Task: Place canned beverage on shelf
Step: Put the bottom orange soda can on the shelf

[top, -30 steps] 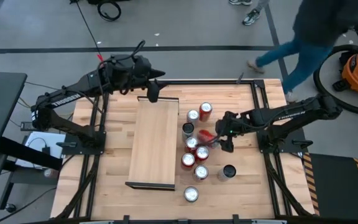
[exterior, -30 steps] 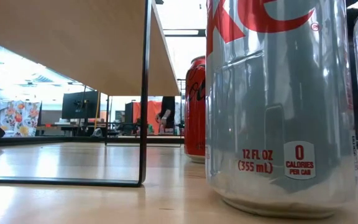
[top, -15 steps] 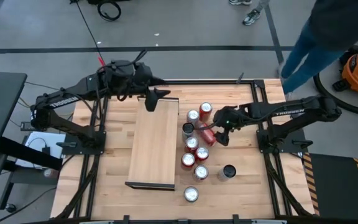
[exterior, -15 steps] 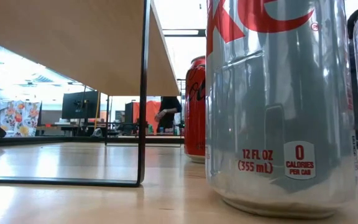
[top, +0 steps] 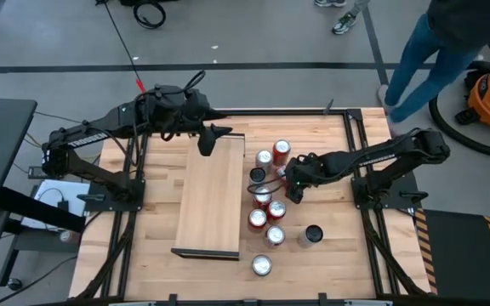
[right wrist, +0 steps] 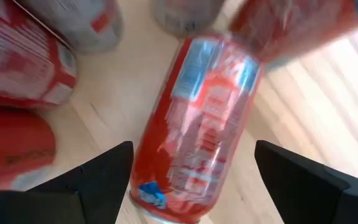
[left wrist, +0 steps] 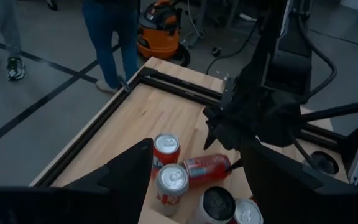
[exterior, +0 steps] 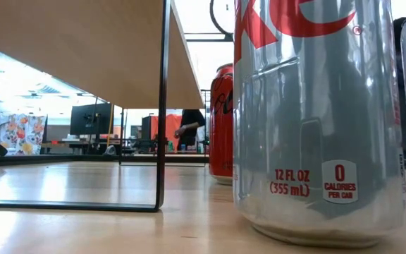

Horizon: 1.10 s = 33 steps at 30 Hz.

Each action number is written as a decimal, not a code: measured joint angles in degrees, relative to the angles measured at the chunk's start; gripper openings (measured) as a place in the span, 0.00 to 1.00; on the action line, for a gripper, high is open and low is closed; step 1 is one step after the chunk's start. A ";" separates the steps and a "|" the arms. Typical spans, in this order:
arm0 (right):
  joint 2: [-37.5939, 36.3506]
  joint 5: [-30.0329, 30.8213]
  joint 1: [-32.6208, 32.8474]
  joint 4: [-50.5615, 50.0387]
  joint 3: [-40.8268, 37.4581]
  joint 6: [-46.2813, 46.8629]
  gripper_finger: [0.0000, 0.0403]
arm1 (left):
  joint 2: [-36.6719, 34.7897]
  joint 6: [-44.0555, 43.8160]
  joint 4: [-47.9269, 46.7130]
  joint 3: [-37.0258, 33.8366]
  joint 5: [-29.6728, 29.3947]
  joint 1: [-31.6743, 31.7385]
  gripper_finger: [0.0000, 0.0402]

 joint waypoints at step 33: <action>-4.95 -9.33 -7.25 12.61 -10.37 -22.68 0.78 | 0.15 -3.11 -1.33 0.00 16.01 -0.54 0.63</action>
